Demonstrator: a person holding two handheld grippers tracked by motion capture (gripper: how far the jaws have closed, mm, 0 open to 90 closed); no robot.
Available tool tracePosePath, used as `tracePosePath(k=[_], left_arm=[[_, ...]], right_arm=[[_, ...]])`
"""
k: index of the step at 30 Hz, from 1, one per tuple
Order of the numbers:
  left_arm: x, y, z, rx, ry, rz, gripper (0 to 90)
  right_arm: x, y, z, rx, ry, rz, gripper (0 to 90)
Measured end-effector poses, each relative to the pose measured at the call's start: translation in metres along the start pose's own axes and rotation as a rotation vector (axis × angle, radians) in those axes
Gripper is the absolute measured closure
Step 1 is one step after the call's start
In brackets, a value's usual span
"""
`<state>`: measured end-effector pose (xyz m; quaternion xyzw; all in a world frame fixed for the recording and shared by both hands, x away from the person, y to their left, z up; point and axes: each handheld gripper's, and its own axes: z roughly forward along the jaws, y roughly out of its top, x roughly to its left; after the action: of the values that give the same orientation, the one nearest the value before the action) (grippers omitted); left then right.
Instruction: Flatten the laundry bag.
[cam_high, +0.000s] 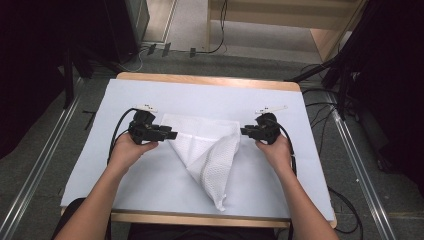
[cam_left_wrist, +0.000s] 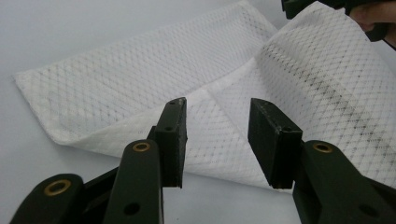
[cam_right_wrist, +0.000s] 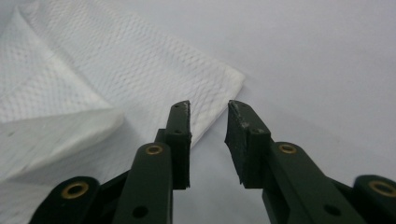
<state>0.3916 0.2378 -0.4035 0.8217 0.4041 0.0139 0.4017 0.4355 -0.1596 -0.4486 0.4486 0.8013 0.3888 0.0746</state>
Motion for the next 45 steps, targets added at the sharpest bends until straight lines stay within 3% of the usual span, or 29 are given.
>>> tracePosePath(k=[7,11,13,19,22,29,45], left_arm=[[0.001,-0.004,-0.003,0.003,0.008,-0.007,57.3],[0.001,-0.007,-0.004,-0.001,0.014,-0.013,56.7],[0.002,-0.008,-0.006,-0.001,0.021,-0.016,56.6],[0.002,-0.011,-0.008,-0.003,0.025,-0.022,56.4],[0.003,-0.011,-0.009,-0.003,0.028,-0.024,56.4],[0.003,-0.012,-0.008,0.001,0.028,-0.023,56.4],[0.003,-0.013,-0.008,-0.001,0.03,-0.023,56.3]], right_arm=[[-0.011,0.017,0.023,0.015,-0.034,-0.008,62.7],[-0.012,0.019,0.035,0.033,-0.037,-0.01,62.9],[-0.011,0.017,0.04,0.054,-0.025,-0.02,66.7],[-0.004,0.016,0.045,0.059,-0.077,-0.043,83.1],[-0.006,0.016,0.045,0.061,-0.049,-0.027,90.0],[-0.01,0.018,0.042,0.051,-0.076,-0.019,90.0],[-0.069,0.011,0.0,-0.049,-0.176,0.141,90.0]])
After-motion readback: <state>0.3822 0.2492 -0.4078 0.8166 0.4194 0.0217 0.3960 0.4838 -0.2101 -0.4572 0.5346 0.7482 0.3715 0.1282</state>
